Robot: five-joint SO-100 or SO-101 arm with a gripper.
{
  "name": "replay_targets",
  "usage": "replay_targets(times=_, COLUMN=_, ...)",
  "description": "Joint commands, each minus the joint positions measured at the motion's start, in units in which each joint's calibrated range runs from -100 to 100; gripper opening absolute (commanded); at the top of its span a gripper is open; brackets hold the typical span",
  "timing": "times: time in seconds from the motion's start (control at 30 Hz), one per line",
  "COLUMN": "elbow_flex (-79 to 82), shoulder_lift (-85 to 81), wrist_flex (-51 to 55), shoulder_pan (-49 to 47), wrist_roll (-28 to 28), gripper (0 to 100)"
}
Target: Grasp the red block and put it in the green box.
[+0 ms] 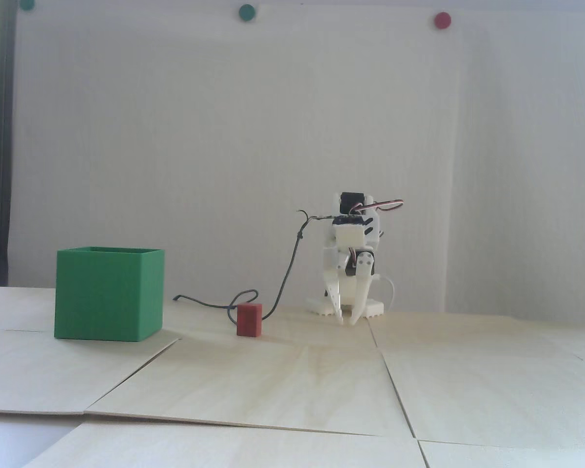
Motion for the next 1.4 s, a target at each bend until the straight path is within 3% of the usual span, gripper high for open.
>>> replay_targets(times=0.0, elbow_flex=0.83, shoulder_lift=-0.81, wrist_flex=1.69, shoulder_pan=0.27, wrist_roll=-0.30, gripper=3)
replay_targets(times=0.87, elbow_flex=0.65, shoulder_lift=-0.89, wrist_flex=1.60, shoulder_pan=-0.13, wrist_roll=-0.30, gripper=3)
replay_targets(times=1.0, elbow_flex=0.56, shoulder_lift=-0.89, wrist_flex=-4.55, shoulder_pan=1.40, wrist_roll=-0.40, gripper=2)
replay_targets(times=1.17, elbow_flex=0.12, shoulder_lift=-0.02, wrist_flex=-16.53, shoulder_pan=6.71, wrist_roll=-4.25, gripper=3)
replay_targets(times=1.37, elbow_flex=-12.75, shoulder_lift=1.08, wrist_flex=-9.70, shoulder_pan=8.31, wrist_roll=-7.06, gripper=2)
